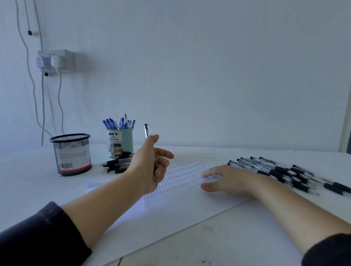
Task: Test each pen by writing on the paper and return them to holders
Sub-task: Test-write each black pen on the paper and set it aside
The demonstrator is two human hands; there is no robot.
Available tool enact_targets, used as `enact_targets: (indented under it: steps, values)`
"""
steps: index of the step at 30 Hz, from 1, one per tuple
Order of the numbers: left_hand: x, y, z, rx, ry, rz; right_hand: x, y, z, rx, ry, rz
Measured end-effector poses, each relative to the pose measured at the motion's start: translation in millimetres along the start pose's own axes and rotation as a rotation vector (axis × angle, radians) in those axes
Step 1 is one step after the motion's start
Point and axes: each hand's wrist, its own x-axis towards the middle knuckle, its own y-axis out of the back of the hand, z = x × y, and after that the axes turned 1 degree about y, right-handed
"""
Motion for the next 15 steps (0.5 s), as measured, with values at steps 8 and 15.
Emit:
enact_targets:
  steps: [8,15]
  values:
    - [0.4,-0.1,0.1,-0.06,-0.032,0.007,2.0,0.1,2.3,-0.001,0.007,-0.003]
    - [3.8,-0.8,-4.0,0.007,-0.056,-0.001,9.4,-1.5,5.8,0.046,0.007,0.089]
